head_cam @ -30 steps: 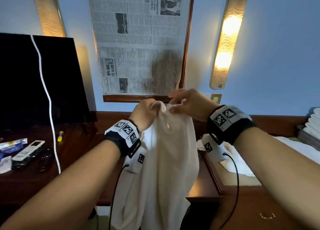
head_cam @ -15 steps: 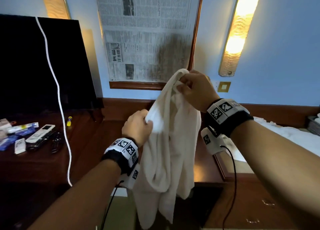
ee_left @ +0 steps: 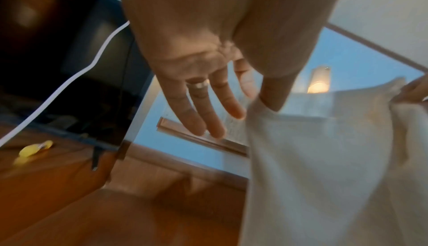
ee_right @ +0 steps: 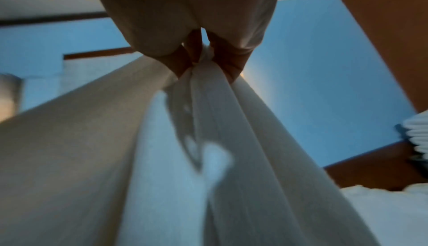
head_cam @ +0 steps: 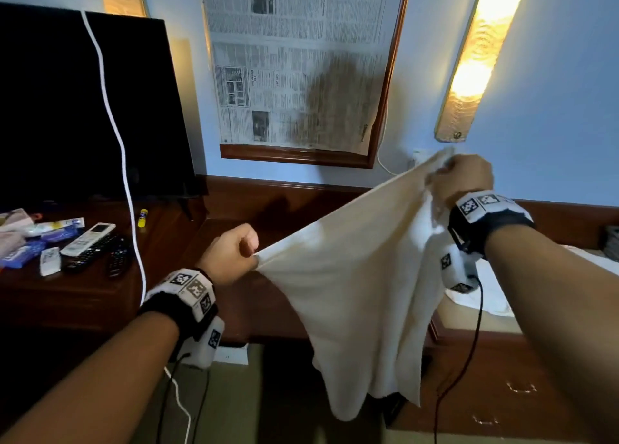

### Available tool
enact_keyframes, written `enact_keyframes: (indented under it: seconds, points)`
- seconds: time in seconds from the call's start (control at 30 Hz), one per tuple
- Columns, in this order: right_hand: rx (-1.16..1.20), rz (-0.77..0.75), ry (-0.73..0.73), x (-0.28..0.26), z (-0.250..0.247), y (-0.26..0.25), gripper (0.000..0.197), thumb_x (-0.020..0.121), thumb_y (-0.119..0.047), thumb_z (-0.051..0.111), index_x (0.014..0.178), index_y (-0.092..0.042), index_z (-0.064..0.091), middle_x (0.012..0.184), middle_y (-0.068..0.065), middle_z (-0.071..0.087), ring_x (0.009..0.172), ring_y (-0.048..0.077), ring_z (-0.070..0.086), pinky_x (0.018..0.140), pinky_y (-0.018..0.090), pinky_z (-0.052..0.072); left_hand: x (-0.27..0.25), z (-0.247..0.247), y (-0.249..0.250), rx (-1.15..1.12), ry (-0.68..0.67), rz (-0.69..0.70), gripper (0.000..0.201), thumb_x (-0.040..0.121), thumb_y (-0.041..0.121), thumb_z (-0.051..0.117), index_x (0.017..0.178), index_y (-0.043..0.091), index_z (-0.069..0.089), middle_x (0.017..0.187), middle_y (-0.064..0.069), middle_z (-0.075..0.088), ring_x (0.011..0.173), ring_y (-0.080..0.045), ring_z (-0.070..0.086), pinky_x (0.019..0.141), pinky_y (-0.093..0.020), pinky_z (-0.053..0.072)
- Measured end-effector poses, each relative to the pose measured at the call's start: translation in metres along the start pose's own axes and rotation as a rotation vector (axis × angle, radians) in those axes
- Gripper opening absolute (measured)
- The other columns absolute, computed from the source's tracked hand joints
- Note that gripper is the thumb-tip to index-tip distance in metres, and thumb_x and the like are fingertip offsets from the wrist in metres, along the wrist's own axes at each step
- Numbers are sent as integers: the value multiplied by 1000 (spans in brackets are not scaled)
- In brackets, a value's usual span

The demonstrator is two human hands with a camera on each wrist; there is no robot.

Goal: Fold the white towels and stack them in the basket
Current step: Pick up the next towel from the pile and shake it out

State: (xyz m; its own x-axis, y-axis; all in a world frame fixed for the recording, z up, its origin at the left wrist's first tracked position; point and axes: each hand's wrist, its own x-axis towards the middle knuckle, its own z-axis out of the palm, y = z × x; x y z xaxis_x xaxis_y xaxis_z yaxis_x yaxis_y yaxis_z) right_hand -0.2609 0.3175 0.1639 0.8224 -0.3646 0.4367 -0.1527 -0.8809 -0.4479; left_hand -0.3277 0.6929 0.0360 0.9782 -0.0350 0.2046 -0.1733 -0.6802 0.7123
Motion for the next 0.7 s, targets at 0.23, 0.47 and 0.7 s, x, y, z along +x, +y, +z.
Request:
enact_keyframes:
  seconds: [0.23,0.47,0.7]
  points:
    - [-136,77,-151,-4,5,26,20,93,-18,55,105,-2,61,117,25,61,114,40,55,93,41,47,0,0,28,396,-41,485,34,87,10,46,95,36,66,104,10,48,91,-17,48,71,-33,41]
    - [-111,49,-163,-7,6,35,23,90,-17,53,101,-4,68,104,20,64,102,35,59,91,37,50,2,16,27,750,-205,336,41,95,15,49,127,40,52,115,5,46,102,-21,52,75,-34,41]
    - [-121,110,-192,-3,5,59,21,91,-19,56,102,-6,67,107,19,65,101,35,62,90,40,51,3,47,31,585,-480,211,31,95,10,48,83,32,67,105,9,51,101,-15,50,80,-33,43]
